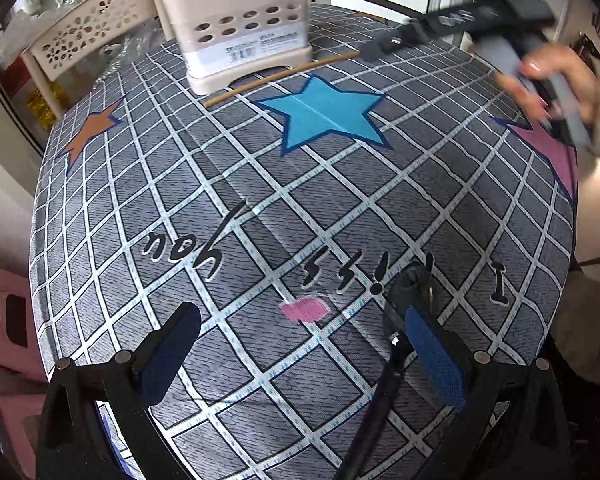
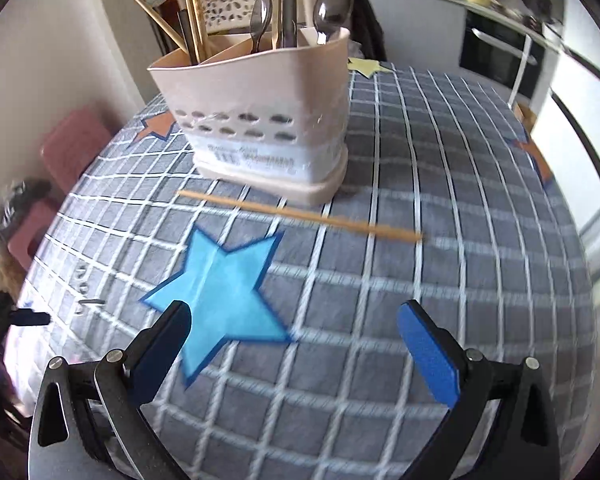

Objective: Organize utensils
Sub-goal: 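Grasp the last wooden chopstick beside the holder with the right tool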

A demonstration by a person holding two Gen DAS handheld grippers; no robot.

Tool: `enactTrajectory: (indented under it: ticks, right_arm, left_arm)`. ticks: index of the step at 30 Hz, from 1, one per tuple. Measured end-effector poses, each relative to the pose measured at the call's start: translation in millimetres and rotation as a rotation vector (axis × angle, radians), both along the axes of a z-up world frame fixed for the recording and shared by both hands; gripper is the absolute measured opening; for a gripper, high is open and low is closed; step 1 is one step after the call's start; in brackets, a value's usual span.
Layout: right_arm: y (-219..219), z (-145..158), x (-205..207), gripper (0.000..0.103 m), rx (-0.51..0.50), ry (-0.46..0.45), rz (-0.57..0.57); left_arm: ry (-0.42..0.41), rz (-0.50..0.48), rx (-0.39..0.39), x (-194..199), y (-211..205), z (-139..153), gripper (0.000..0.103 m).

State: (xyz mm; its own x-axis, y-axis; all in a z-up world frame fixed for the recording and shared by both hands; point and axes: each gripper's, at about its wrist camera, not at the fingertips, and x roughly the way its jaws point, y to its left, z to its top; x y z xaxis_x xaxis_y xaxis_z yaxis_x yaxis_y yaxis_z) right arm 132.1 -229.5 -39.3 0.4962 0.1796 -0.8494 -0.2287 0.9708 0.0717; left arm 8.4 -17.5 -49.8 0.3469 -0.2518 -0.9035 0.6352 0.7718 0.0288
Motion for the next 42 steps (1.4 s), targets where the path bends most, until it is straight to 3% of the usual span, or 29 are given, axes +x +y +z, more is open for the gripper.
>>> enactTrajectory:
  ticks: [5,7,10,18,20,22,26,28,35,38,40,42]
  right_arm:
    - [5,-7,29,0.085,-0.114,-0.023,0.13]
    - [8,-15,41,0.072,-0.17,-0.016,0.185]
    - [10,-26,53,0.064,-0.207,-0.001,0.24]
    - [3,-37,80,0.062,-0.151,0.054,0.305]
    - [1,-36,82,0.051,-0.113,0.07,0.305]
    - [-2,-32,81,0.022,-0.102,0.073,0.298]
    - [-5,-27,72,0.011,-0.064,0.107,0.27]
    - [-8,-23,62,0.001,-0.016,0.13,0.242]
    - [14,-27,9,0.001,0.063,0.223,0.222]
    - [22,-17,4,0.005,-0.045,0.128,0.224]
    - [21,-11,13,0.027,-0.115,0.064,0.21]
    - [17,-10,29,0.04,-0.123,0.046,0.222]
  left_arm:
    - [0.005,-0.016,0.011,3,-3,-3,0.103]
    - [0.006,-0.017,0.011,4,-3,-3,0.103]
    - [0.018,-0.025,0.001,5,-2,-3,0.103]
    - [0.061,-0.042,-0.008,3,-2,-7,0.103]
    - [0.068,-0.046,-0.01,3,-3,-8,0.103]
    - [0.068,-0.049,-0.01,3,-3,-8,0.103]
    - [0.068,-0.054,-0.023,2,-4,-6,0.103]
    - [0.061,-0.055,-0.021,1,-4,-6,0.103]
    - [0.044,-0.069,-0.01,-5,-6,-8,0.103]
    - [0.039,-0.061,0.007,-7,-6,-11,0.103]
    - [0.033,-0.05,-0.002,-7,-4,-9,0.103]
    - [0.026,-0.035,-0.016,-5,-2,-6,0.103]
